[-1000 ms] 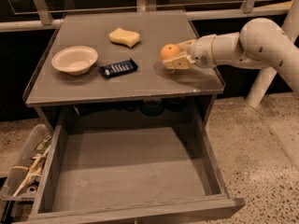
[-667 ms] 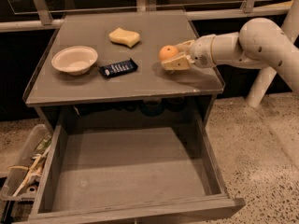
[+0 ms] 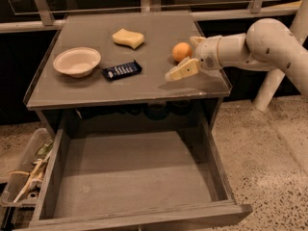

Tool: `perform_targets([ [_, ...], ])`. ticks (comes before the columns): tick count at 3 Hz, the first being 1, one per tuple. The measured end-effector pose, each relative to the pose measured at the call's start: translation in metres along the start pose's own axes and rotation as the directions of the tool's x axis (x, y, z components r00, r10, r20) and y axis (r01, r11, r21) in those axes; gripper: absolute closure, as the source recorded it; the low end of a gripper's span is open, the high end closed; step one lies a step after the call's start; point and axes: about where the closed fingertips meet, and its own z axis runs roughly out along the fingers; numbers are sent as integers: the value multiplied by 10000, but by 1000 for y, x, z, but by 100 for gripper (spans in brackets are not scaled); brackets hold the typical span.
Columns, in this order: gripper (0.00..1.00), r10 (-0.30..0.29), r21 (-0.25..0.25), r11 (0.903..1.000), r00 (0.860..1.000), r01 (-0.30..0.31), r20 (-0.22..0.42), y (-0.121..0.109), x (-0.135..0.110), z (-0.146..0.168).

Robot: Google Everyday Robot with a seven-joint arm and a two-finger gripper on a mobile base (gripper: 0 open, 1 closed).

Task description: Pick orange from top drawer and place on counter

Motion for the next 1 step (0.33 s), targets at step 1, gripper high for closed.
perform_targets([
  [1, 0, 0, -1, 10000, 10000, 0, 0, 0, 0, 0],
])
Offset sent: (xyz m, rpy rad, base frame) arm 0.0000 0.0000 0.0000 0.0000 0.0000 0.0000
